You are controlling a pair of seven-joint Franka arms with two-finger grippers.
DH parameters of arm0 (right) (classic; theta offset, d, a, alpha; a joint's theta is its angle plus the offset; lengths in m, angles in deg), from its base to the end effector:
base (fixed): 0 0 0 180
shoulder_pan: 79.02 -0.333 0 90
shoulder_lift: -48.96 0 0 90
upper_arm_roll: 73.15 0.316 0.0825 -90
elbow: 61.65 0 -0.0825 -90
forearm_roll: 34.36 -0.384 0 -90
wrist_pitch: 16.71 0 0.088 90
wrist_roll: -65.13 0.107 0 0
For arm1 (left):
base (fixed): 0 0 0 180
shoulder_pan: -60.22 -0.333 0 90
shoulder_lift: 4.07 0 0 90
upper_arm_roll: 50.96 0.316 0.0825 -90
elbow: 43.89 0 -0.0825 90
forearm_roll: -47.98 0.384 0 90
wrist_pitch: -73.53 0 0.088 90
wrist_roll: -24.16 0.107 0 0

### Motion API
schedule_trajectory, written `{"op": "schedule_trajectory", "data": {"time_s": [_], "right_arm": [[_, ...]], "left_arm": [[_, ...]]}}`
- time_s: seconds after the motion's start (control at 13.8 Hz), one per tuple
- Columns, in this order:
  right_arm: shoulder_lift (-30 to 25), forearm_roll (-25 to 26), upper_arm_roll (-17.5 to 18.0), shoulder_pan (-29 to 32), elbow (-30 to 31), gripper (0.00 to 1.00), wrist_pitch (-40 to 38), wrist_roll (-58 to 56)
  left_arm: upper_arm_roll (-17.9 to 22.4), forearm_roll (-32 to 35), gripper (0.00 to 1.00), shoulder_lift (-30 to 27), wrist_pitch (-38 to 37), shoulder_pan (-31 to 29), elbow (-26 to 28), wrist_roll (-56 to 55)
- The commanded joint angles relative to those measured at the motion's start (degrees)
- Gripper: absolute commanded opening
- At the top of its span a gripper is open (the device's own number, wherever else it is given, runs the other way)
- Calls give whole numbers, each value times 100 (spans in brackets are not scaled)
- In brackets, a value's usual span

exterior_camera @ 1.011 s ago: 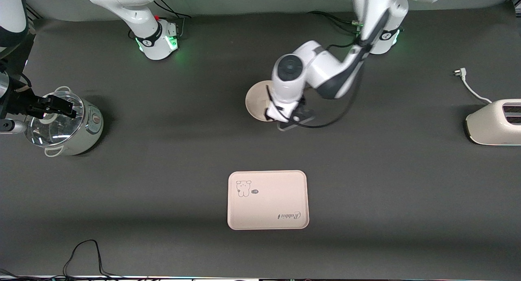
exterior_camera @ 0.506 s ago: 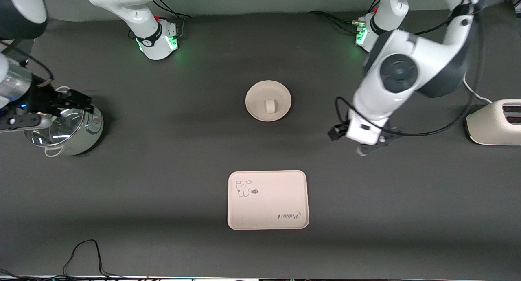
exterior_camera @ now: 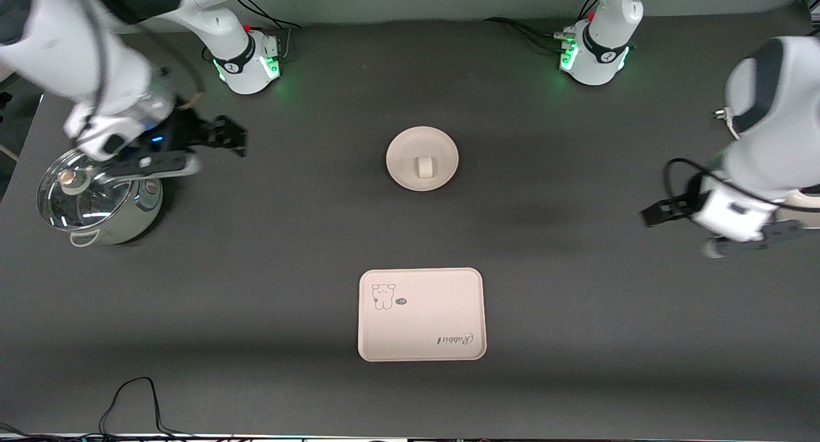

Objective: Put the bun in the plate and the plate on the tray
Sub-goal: 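Withdraw the left gripper while the right gripper reaches toward the plate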

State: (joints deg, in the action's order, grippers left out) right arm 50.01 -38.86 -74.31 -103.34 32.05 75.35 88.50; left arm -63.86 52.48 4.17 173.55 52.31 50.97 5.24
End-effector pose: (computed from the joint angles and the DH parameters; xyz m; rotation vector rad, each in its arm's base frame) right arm 0.5123 0.2281 0.5872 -3.0863 0.0129 0.1142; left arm 0.6001 -0.0380 0.5178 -3.0665 -0.3526 0.0611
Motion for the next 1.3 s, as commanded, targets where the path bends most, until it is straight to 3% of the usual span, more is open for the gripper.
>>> {"op": "schedule_trajectory", "data": {"time_s": [0.0,0.14,0.43,0.65,0.79,0.87,1.23], "right_arm": [[158,-86,-69,-886,-53,100,355,1280],[211,-357,-69,-1327,-36,100,558,1661],[229,-692,-69,-1785,-18,100,611,1776],[107,-701,-69,-2067,489,100,988,1777],[36,-701,-78,-2198,885,100,1321,1777],[27,-701,-78,-2225,1078,100,1523,1777],[36,-640,-78,-2392,2299,100,2902,1768]], "left_arm": [[707,33,100,-481,-438,585,59,423],[1359,42,100,-578,-501,1184,59,670],[1922,174,100,-649,-536,1624,86,679],[1845,174,100,-648,-554,1460,68,697],[1110,165,100,-648,-554,681,68,688],[949,165,100,-648,-554,554,68,688],[922,165,100,-596,-554,571,59,635]]}}
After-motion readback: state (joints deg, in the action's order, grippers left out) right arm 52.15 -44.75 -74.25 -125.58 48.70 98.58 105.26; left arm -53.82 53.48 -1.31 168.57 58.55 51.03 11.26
